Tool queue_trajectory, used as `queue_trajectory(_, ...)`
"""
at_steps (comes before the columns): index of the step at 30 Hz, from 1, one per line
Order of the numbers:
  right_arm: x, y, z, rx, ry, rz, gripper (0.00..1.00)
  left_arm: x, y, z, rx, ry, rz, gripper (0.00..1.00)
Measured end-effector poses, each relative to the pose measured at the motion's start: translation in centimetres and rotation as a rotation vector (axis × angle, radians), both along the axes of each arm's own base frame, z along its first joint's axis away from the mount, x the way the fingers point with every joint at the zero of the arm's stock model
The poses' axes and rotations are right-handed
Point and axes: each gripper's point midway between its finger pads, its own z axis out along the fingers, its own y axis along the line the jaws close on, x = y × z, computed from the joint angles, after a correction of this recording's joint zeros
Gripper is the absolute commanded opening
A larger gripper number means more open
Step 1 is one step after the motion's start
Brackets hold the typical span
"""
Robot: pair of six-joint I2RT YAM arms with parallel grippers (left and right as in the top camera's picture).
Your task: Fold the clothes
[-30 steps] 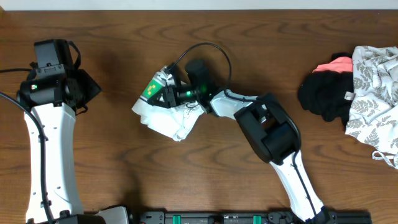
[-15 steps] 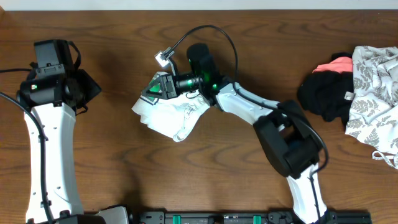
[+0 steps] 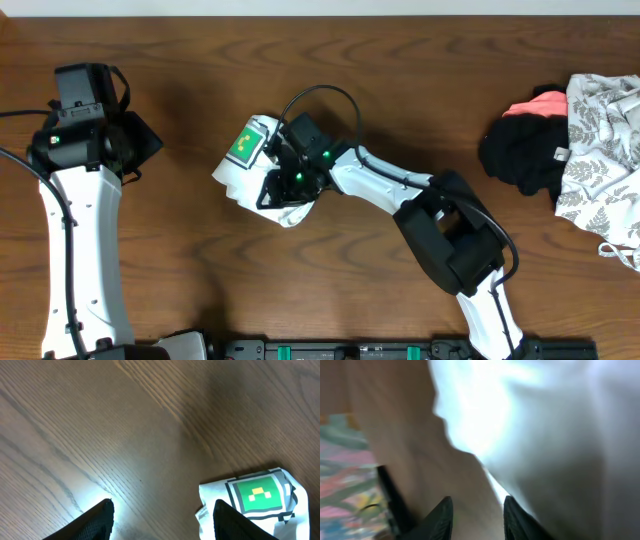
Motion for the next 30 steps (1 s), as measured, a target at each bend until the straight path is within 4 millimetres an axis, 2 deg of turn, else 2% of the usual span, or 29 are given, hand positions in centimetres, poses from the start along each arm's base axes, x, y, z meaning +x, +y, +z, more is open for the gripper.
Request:
queue_trajectory(5,-0.1,-0.6,-1.0,-0.035,-0.027,0.006,0.36,0.0,0.0,0.0,0.0,0.0,0.0,0.64)
queue_trajectory(12,-0.4,-0.5,-1.0,-0.016,-0.042,0.029,0.36,0.0,0.0,0.0,0.0,0.0,0.0,0.64)
queue_trajectory(16,-1.3,0.8,0.1,0.111,-0.05,0.108,0.36,0.0,0.0,0.0,0.0,0.0,0.0,0.64)
queue_trajectory(20,-2.5,2.7,3.2,0.319,-0.047,0.217,0.33,0.0,0.0,0.0,0.0,0.0,0.0,0.64)
queue_trajectory(25,-4.1,2.8,5.1,0.422,0.04,0.28,0.32,0.0,0.0,0.0,0.0,0.0,0.0,0.64)
queue_trajectory(30,-5.3,2.1,5.0,0.398,0.156,0.271,0.33,0.0,0.0,0.0,0.0,0.0,0.0,0.64)
